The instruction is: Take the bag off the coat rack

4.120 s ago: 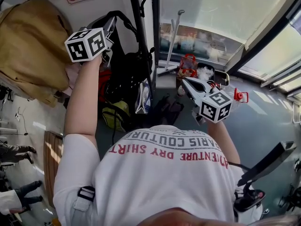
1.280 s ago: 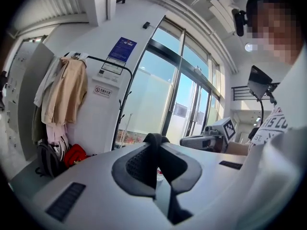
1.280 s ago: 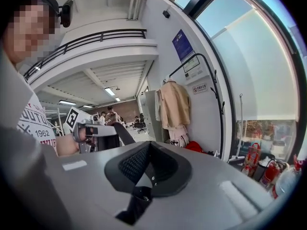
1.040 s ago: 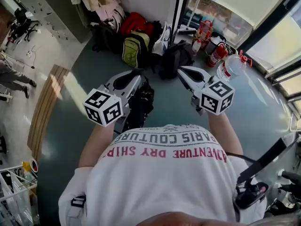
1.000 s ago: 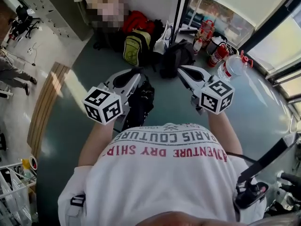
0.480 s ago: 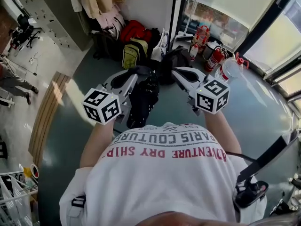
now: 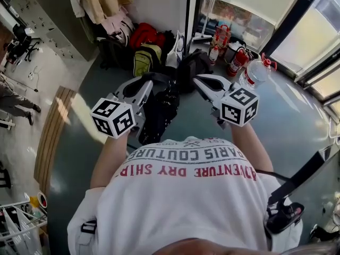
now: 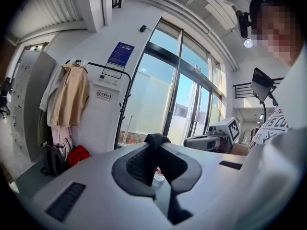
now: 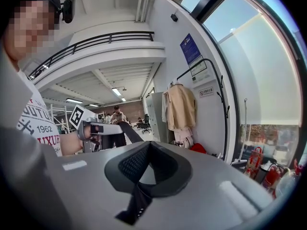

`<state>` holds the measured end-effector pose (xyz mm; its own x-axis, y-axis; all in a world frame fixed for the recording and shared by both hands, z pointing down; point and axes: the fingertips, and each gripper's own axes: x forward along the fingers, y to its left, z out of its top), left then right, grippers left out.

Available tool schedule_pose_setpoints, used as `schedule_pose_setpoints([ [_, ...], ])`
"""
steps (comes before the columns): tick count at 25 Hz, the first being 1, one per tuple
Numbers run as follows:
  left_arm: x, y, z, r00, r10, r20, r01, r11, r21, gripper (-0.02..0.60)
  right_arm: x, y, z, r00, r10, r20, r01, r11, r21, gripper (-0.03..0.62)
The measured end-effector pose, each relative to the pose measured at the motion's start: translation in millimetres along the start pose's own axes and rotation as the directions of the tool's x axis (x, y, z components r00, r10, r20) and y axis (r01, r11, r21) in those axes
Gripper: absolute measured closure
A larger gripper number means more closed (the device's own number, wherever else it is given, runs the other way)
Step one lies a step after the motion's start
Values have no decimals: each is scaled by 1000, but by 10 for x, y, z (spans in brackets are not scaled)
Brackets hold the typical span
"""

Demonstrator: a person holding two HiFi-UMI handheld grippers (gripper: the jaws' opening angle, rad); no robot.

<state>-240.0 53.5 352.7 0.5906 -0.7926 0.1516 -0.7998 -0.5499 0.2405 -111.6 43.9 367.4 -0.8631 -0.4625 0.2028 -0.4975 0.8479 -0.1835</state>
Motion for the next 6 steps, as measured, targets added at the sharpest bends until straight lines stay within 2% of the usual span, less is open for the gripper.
schedule_pose_setpoints([
  [6,-29,17,-115,1000,-4,-14,4,1000,-18,561,14,31,-93,1000,1,-12,-1,1000,-1,594],
])
